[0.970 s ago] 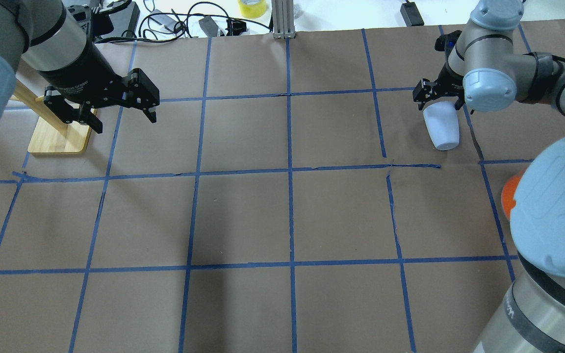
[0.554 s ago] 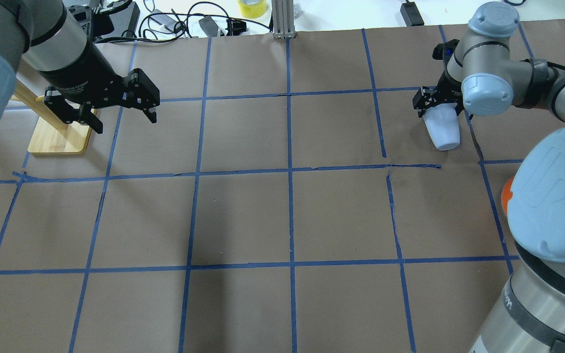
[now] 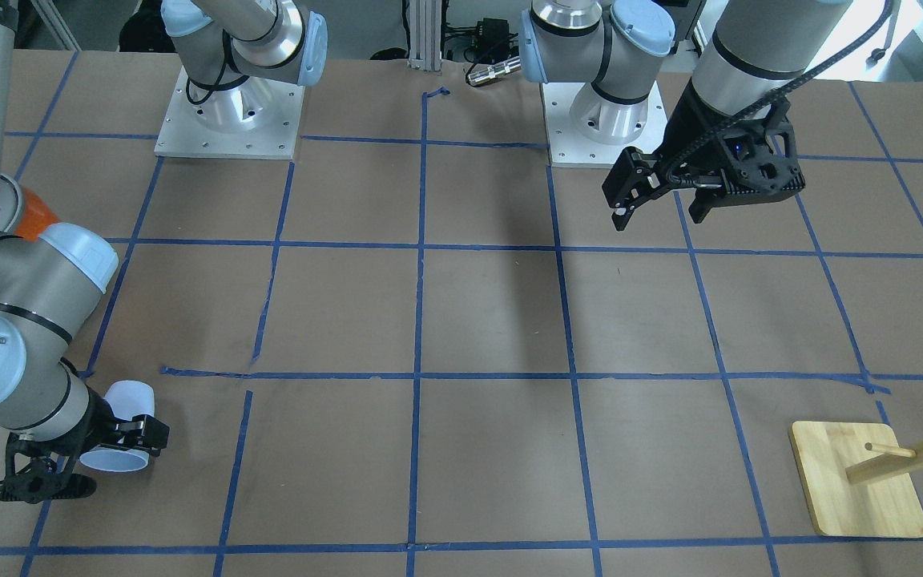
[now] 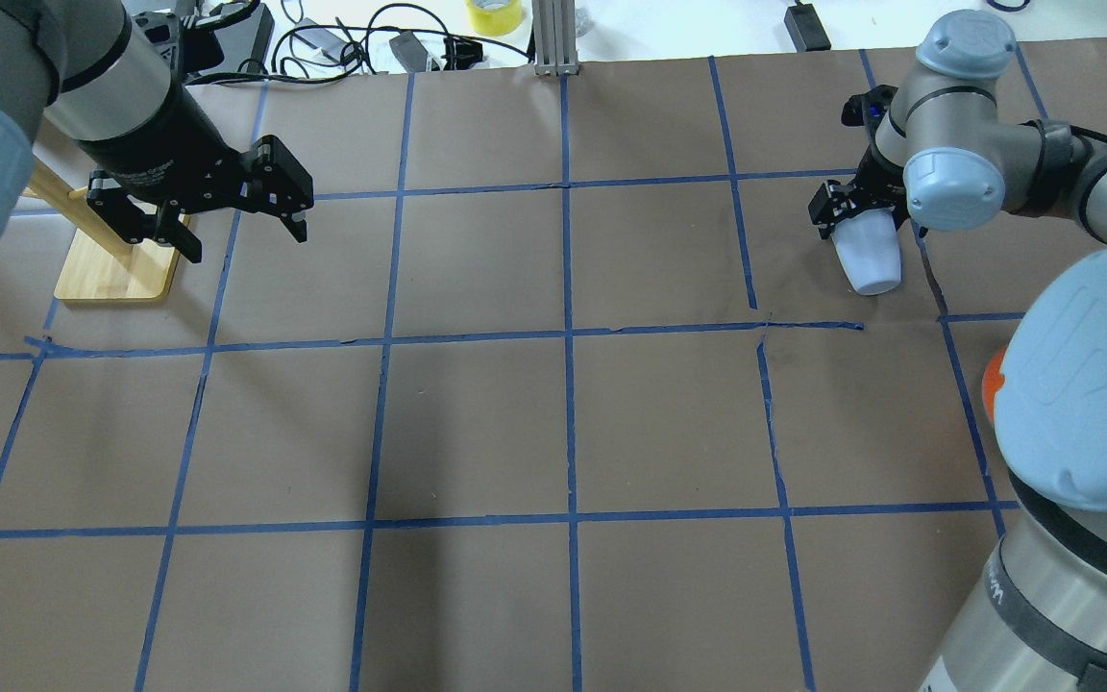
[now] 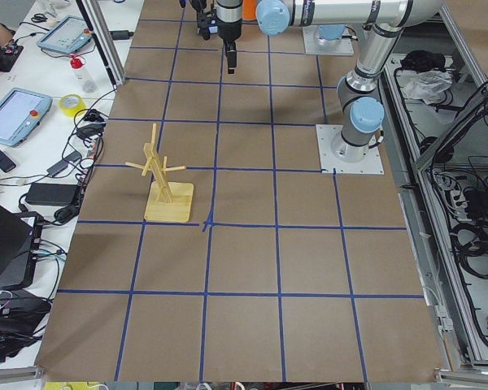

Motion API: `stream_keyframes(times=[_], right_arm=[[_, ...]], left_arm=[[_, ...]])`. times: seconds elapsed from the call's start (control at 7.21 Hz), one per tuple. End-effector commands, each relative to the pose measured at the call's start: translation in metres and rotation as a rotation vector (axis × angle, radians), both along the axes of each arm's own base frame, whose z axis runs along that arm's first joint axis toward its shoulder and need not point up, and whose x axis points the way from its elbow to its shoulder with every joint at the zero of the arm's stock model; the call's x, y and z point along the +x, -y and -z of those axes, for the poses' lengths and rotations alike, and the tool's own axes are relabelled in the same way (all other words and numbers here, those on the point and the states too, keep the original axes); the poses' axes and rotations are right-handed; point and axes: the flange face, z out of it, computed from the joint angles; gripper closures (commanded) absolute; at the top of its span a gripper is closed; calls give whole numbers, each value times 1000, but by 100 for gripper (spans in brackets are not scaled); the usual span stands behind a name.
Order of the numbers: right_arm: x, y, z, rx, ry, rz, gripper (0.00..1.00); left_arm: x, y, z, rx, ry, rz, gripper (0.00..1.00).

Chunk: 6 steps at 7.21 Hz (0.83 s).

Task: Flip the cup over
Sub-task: 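Close the right gripper on the white cup rim and lift it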

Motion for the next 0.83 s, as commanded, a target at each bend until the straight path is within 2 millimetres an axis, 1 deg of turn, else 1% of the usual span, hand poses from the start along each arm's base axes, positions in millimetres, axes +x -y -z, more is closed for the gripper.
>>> stream_keyframes(times=[0.0,0.14,0.28,0.42,0.55,0.69], right_arm=[[0,-1,-2,6,0,-25,45],[0,-2,-3,6,3,-56,76],[1,-1,-21,-26,5,-66,92],[21,-5,-57,-92,49,-156,91],[53,-9,-74,-113,69,-225,91],[109,-13,-80,-126,67,-354,92]], left_arm=[[0,0,0,-1,1,-2,0],[0,0,0,-3,-1,-2,0],[0,0,0,0,1,-2,0],[0,0,0,-6,-4,-12,0],[0,-1,0,0,-1,-9,0],[0,0,-1,-4,0,1,0]])
